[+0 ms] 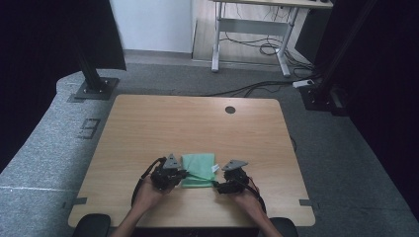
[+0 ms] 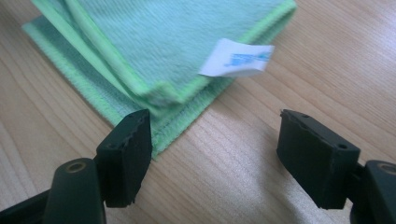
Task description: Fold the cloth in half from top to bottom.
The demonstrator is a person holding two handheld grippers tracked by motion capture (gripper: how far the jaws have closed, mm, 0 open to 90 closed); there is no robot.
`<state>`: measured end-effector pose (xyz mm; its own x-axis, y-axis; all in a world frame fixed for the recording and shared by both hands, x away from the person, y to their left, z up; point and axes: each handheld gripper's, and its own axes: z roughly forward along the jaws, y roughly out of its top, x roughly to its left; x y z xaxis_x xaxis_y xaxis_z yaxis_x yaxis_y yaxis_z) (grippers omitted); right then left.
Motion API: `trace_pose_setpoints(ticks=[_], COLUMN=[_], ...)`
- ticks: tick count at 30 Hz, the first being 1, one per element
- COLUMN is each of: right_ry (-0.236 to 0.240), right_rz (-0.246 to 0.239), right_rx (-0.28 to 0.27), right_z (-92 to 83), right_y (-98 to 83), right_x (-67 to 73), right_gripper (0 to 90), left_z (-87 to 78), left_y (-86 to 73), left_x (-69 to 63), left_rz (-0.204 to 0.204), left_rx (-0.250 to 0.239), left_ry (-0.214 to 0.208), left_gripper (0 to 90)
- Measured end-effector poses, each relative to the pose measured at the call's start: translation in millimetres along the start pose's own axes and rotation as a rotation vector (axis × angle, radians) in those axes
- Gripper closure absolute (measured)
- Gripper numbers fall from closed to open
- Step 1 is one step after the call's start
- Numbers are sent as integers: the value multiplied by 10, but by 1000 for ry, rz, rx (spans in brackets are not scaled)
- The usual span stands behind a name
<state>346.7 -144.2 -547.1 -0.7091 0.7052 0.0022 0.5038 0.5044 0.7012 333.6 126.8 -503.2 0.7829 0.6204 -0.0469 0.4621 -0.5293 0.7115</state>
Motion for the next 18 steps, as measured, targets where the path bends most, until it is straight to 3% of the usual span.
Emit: trace_pose_setpoints(ticks=[3,8,14,18], right_ry=[-1,7,44,47], right_rz=[1,0,21,29], right_rx=[-3,3,5,-44], right_z=[-1,-15,-87,-152], right_y=[-4,-11,-14,78], right_x=[0,-9,-53,-76], right_gripper=[263,268,282,280], left_z=[18,112,153,160], left_y=[-65,-227,-281,-289], left_x=[-24,-52,-64,-56], left_rz=[-11,-12,-23,-28], left_rx=[28,82,82,78], left_ry=[-34,-50,-61,-69], left_gripper=[846,783,695,676])
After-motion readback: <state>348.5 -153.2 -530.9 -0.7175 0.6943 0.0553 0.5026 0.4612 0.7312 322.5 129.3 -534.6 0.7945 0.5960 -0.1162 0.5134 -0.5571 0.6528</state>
